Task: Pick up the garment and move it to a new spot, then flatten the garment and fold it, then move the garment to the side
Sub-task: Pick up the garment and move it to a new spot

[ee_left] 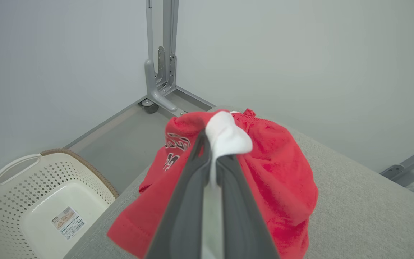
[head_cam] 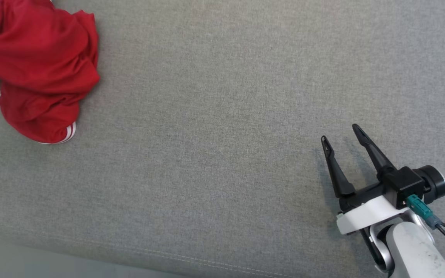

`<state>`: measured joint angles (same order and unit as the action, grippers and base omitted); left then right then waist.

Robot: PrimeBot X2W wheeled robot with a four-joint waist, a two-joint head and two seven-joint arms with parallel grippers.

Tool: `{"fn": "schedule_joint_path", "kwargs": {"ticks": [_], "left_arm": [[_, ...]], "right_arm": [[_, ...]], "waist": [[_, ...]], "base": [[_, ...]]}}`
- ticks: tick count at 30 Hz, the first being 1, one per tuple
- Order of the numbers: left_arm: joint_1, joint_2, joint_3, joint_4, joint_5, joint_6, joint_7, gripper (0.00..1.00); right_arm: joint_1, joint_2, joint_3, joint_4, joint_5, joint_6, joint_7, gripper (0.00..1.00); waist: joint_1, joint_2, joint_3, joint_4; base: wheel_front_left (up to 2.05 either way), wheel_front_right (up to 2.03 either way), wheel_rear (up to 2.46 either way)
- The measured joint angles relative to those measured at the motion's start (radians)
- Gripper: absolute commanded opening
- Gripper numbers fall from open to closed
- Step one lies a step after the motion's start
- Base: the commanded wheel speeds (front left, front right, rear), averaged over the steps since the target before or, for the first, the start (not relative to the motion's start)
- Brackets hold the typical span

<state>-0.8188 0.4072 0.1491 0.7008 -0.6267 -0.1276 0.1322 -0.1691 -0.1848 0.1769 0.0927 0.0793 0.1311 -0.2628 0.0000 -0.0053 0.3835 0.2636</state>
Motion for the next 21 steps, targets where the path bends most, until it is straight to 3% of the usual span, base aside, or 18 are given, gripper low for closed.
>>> {"fn": "schedule_joint_path", "kwargs": {"ticks": [10, 21], "left_arm": [[0.056, 0.015, -0.050, -0.396, -0.073, 0.009, 0.123, 0.00], [0.126, -0.055, -0.138, -0.813, -0.113, 0.083, 0.282, 0.00]], "right_arm": [[0.010, 0.070, 0.015, 0.012, 0.019, 0.000, 0.000, 1.00], [0.038, 0.110, -0.009, 0.012, 0.037, 0.000, 0.000, 1.00]], "waist": [[0.0000, 0.0000, -0.095, -0.038], [-0.0001, 0.0001, -0.138, -0.171]], "base": [[0.00, 0.00, 0.00], [0.00, 0.00, 0.00]]}}
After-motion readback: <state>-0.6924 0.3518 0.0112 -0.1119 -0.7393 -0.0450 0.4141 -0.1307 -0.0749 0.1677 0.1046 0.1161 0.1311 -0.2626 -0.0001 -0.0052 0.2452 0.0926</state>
